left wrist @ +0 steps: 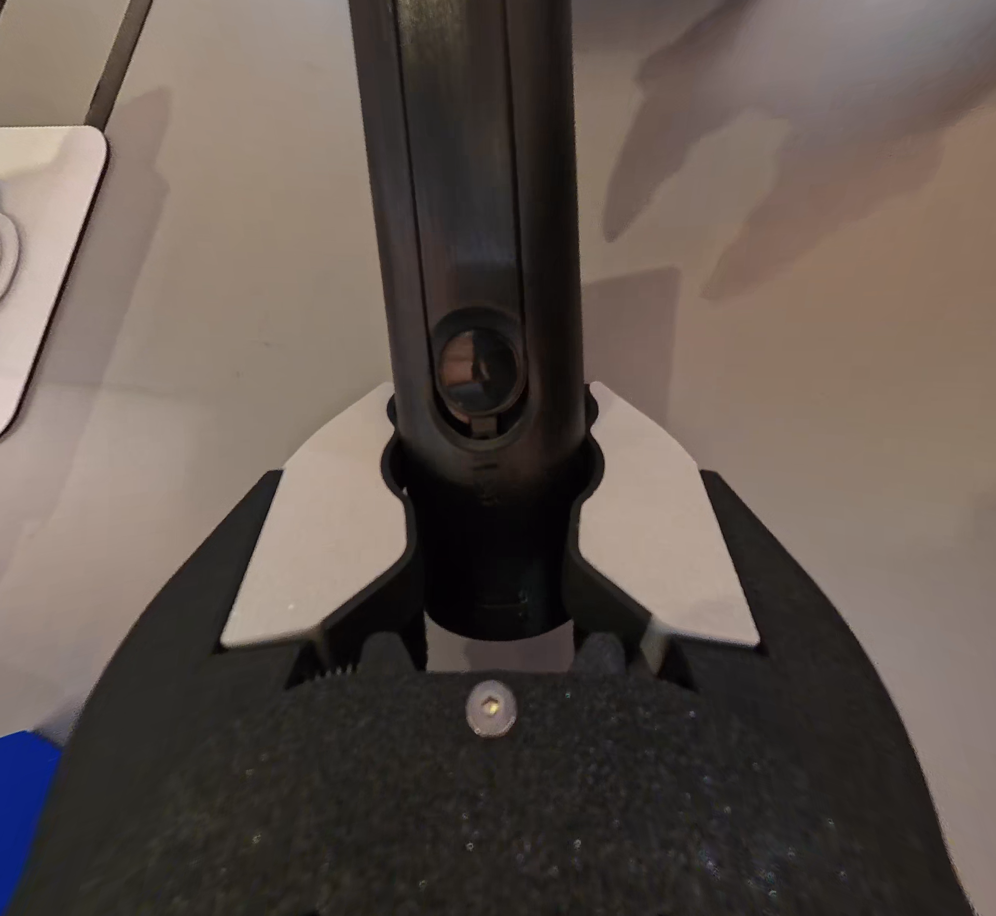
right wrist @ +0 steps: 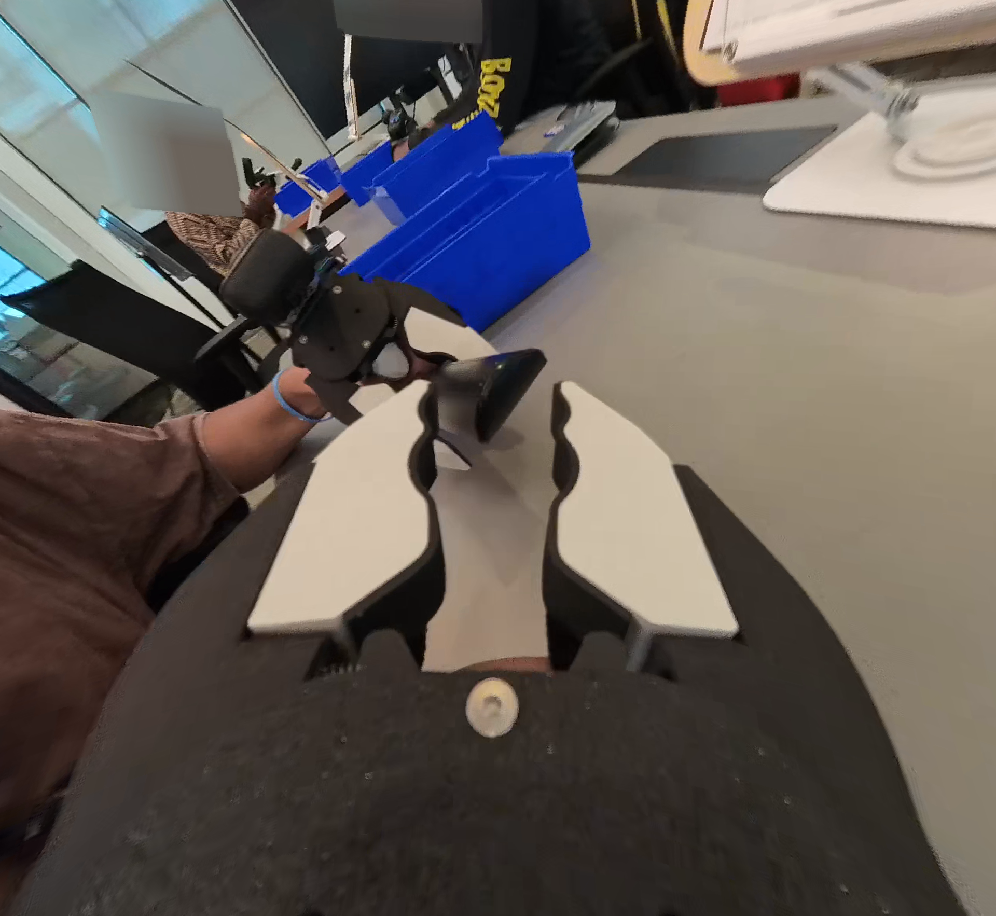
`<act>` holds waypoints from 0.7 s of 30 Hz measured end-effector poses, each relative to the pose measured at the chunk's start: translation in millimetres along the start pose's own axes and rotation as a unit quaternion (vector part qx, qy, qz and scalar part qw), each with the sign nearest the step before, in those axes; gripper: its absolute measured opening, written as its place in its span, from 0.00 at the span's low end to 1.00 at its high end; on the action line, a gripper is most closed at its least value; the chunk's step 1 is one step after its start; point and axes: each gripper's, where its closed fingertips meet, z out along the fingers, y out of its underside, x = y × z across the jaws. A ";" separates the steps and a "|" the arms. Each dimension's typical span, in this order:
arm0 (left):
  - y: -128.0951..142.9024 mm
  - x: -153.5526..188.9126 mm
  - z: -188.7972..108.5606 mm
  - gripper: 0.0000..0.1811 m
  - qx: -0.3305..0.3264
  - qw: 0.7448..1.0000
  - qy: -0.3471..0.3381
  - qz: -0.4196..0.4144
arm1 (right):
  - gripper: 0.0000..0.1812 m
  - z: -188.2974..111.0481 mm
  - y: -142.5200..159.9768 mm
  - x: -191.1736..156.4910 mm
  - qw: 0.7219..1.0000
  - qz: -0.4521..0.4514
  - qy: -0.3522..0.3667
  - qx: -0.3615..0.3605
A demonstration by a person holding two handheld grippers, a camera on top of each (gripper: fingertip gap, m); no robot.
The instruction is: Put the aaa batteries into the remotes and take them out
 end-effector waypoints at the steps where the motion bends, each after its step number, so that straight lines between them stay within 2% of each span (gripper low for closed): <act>1: 0.2 1.6 0.1 0.34 0.000 1.000 0.003 0.000 | 0.21 0.8 0.4 -1.4 1.000 0.012 -0.009 -0.007; 5: 2.3 2.0 0.4 0.34 -0.010 1.000 -0.009 0.011 | 0.15 6.9 7.3 -1.4 0.998 0.046 -0.027 -0.027; 7: 1.3 3.7 0.2 0.34 -0.011 1.000 -0.009 0.015 | 0.15 10.7 9.3 -4.5 0.997 0.058 -0.041 -0.028; 8: 0.6 3.8 -0.2 0.34 -0.009 1.000 -0.010 0.018 | 0.10 10.0 8.1 -3.4 0.997 0.061 -0.041 -0.021; 10: 1.1 2.9 -0.7 0.34 -0.012 1.000 -0.013 0.016 | 0.07 7.7 11.3 1.2 0.997 0.066 -0.030 -0.035; 11: 2.4 1.7 -0.5 0.34 -0.015 1.000 -0.015 0.015 | 0.03 5.2 9.7 1.2 0.997 0.067 -0.032 -0.034; 15: 2.4 3.7 -0.1 0.34 -0.004 1.000 0.000 0.003 | 0.02 -7.0 -2.6 4.2 0.997 0.075 -0.021 -0.022; 17: 3.9 1.7 -0.1 0.34 -0.004 1.000 -0.002 -0.002 | 0.01 -17.6 -18.3 3.3 0.997 0.075 -0.019 0.010; 21: 4.2 -0.3 -4.3 0.34 0.014 1.000 0.011 -0.025 | 0.01 -52.5 -57.9 17.3 0.988 0.085 0.054 0.120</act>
